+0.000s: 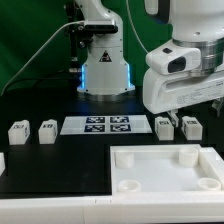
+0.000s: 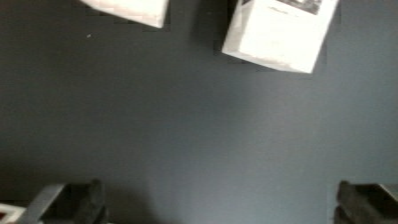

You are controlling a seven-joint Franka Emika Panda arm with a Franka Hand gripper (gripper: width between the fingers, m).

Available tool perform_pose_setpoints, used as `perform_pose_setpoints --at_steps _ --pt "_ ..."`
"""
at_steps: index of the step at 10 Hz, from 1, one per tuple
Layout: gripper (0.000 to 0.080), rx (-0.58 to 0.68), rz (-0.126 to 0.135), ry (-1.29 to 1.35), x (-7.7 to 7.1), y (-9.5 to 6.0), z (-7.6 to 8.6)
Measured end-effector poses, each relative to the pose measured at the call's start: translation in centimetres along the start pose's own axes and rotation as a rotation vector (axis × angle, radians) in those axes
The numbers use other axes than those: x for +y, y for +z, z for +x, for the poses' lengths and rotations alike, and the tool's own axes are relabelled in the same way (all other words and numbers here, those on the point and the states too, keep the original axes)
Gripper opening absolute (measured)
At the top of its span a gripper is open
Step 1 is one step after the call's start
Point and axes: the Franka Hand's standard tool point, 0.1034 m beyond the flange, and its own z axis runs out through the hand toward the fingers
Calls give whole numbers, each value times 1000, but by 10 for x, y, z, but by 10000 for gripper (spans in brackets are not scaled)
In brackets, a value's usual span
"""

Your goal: Assemble one leg

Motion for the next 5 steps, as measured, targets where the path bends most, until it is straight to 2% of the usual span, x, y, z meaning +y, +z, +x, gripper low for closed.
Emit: perform_pose_setpoints --at_steps 2,4,5 --pt "649 -54 -5 60 -16 15 -15" --pt "649 -82 0 70 -14 26 -22" --pt "649 -223 -1 78 -14 27 -34"
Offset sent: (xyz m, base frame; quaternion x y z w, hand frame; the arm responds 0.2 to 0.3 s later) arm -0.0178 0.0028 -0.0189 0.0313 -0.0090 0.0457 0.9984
